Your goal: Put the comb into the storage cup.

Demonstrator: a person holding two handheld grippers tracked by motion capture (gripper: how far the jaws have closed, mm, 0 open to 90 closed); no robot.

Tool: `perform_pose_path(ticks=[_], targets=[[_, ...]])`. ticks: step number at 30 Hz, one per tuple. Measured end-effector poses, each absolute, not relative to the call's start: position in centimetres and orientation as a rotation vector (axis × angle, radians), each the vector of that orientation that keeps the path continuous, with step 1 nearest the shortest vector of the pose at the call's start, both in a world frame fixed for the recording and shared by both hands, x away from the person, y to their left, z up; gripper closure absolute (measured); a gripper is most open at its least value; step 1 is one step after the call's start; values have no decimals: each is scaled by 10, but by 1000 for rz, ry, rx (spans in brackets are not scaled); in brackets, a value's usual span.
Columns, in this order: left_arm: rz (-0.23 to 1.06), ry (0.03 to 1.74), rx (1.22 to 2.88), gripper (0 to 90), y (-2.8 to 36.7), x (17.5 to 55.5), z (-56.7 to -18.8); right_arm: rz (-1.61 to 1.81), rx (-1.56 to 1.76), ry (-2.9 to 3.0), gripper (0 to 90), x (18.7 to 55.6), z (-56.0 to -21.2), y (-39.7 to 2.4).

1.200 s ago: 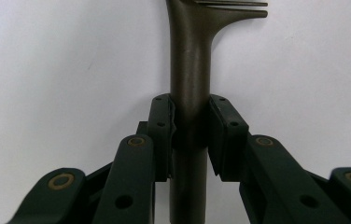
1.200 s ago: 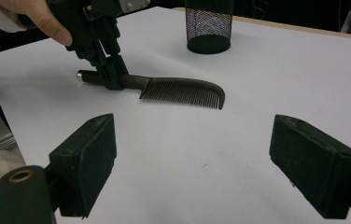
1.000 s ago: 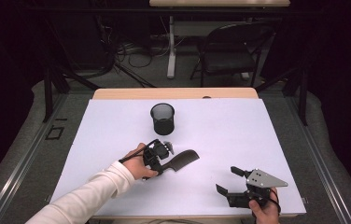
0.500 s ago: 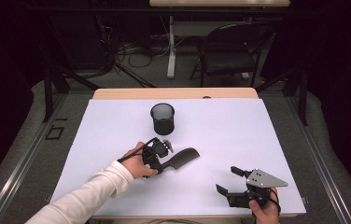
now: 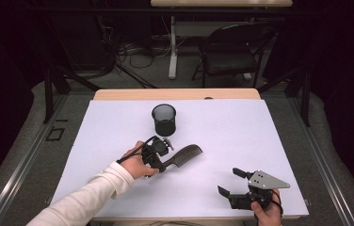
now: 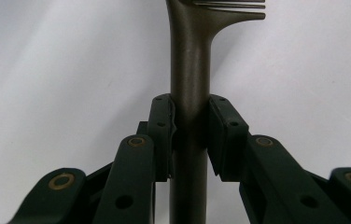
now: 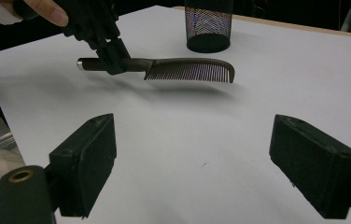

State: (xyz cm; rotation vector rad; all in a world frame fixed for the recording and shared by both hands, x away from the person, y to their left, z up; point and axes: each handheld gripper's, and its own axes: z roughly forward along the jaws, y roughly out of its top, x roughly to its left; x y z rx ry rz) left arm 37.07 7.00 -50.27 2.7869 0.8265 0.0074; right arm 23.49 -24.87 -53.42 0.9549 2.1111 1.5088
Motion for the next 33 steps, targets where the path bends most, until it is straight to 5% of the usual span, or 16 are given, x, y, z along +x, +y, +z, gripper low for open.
perform_pose_path(ticks=[33], targets=[[135,772,2572,726,75,364,-468,1496,966,2118,145,236,-536,-247]])
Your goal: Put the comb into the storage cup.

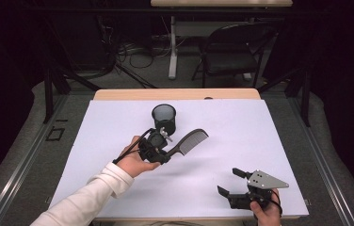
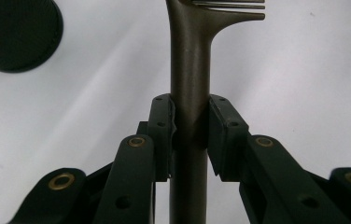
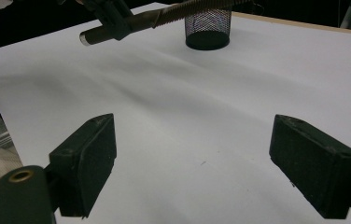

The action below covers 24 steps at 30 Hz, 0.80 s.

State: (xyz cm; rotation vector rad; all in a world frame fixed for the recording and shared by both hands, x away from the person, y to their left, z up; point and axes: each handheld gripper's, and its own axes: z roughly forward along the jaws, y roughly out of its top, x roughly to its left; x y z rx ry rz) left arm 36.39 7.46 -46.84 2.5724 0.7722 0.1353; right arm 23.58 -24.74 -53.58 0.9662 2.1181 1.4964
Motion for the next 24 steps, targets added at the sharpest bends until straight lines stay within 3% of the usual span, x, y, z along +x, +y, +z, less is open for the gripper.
perform_pose_path(ticks=[24], targets=[[189,737,2351,726,85,354,-449,1454,1007,2090,145,242,-537,-242]])
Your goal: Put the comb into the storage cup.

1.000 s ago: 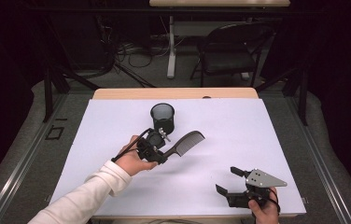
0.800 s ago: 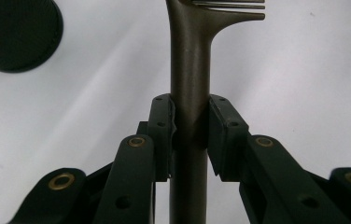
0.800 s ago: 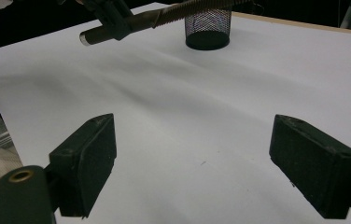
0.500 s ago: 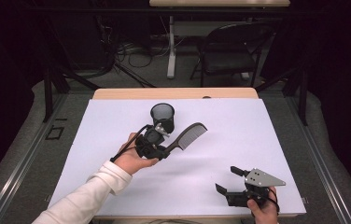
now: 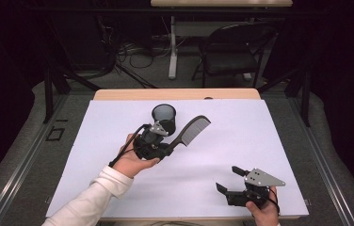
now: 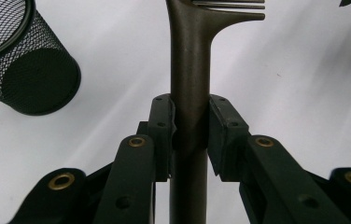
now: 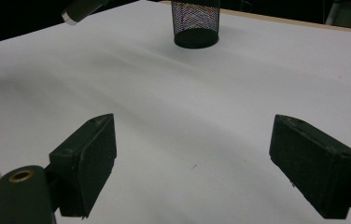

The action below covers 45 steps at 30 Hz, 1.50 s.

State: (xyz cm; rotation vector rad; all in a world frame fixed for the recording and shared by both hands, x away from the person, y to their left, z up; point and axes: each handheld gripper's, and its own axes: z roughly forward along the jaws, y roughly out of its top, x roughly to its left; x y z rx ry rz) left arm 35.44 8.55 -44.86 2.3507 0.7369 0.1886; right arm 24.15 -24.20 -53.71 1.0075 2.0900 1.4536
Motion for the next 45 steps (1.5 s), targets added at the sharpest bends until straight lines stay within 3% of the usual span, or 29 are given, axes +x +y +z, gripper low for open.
perform_pose_path(ticks=[10,45], targets=[[220,743,2272,727,90,351,-447,1404,1195,2077,146,251,-539,-239],[337,750,2100,727,94,343,-442,1452,1188,2106,252,268,-515,-229]])
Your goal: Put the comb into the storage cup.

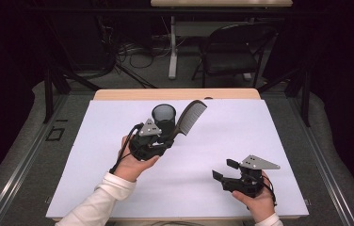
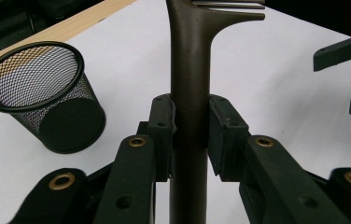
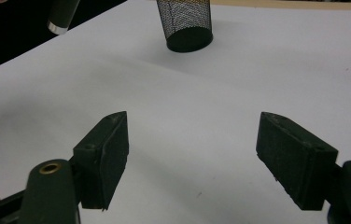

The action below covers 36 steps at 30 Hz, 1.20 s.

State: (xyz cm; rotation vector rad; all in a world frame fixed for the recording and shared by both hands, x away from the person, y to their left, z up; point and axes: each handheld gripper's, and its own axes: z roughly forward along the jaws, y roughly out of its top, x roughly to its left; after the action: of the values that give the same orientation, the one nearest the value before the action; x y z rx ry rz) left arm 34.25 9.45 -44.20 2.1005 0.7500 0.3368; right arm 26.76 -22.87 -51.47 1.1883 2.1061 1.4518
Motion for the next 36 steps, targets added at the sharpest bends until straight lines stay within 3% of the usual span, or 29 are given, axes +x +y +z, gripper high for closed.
perform_pose_path(ticks=[16,36], targets=[[330,754,2076,727,97,342,-443,1463,1157,2131,252,282,-492,-214],[351,759,2053,727,97,340,-446,1577,1244,2113,340,299,-479,-205]])
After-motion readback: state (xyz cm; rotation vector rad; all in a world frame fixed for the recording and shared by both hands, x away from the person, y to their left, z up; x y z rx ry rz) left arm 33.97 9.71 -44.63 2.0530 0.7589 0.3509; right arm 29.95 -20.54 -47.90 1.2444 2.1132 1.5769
